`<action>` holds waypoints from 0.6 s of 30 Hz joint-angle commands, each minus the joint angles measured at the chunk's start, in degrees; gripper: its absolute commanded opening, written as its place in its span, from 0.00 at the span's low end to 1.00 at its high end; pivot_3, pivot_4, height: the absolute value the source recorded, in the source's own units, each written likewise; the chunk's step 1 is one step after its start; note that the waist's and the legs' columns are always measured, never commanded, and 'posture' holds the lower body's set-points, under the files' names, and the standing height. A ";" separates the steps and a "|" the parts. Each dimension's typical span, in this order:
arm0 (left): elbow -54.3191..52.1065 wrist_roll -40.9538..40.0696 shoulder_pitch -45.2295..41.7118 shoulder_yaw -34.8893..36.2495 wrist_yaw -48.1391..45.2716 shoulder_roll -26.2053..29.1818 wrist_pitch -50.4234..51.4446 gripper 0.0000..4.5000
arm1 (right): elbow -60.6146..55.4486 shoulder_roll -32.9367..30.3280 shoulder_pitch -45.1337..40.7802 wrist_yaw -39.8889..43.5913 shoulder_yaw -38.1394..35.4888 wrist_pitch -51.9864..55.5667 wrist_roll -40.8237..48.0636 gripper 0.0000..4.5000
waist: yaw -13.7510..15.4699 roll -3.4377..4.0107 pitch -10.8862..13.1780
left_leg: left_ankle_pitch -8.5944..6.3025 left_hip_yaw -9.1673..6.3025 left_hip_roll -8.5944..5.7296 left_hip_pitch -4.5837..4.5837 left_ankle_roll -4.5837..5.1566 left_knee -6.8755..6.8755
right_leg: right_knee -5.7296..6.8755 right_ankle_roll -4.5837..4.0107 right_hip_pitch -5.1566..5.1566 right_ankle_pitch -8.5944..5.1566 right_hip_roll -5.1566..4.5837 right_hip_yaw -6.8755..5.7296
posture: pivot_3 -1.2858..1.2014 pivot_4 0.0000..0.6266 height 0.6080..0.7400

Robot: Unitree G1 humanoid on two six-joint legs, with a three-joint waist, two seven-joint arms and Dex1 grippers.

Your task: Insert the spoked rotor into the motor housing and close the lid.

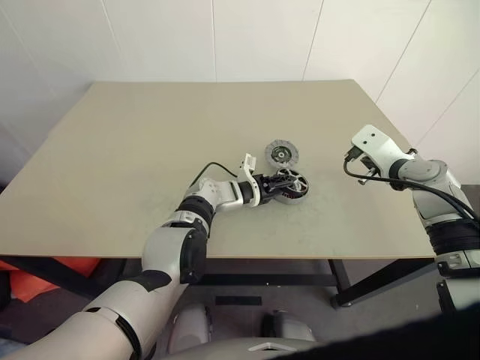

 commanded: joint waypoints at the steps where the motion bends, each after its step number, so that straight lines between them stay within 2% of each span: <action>1: -5.04 0.21 -0.40 -0.89 -1.09 1.89 4.72 0.52 | -1.72 -0.39 -1.15 -0.50 -0.94 -0.87 -0.13 0.00 | -0.02 0.01 0.01 | -0.01 0.00 0.00 -0.03 0.02 -0.01 | -0.04 -0.01 -0.01 0.01 0.00 -0.01 | 0.52 0.00 1.00; 11: -32.21 -2.60 11.46 -1.70 1.53 14.00 20.90 0.52 | -4.56 1.18 -1.79 -0.02 -2.12 -0.64 2.23 0.00 | -0.22 0.21 0.06 | 0.00 0.01 0.10 -0.23 -0.01 -0.17 | -0.03 -0.07 -0.28 0.03 0.01 -0.09 | 0.52 0.00 1.00; 15: -43.68 -3.50 17.73 -0.75 3.63 16.30 21.57 0.52 | -13.81 5.20 -0.36 3.88 -4.34 4.38 9.45 0.00 | -0.25 0.24 0.08 | 0.00 0.01 0.10 -0.29 -0.01 -0.14 | -0.04 -0.08 -0.29 0.03 0.00 -0.09 | 0.52 0.00 1.00; 18: -48.69 -3.73 21.49 0.18 5.61 16.33 20.29 0.52 | -19.32 7.11 2.11 4.89 -3.59 7.42 11.53 0.00 | -0.13 0.24 0.08 | 0.00 -0.02 0.13 -0.25 -0.04 -0.14 | -0.03 -0.07 -0.24 0.03 0.00 -0.09 | 0.52 0.00 1.00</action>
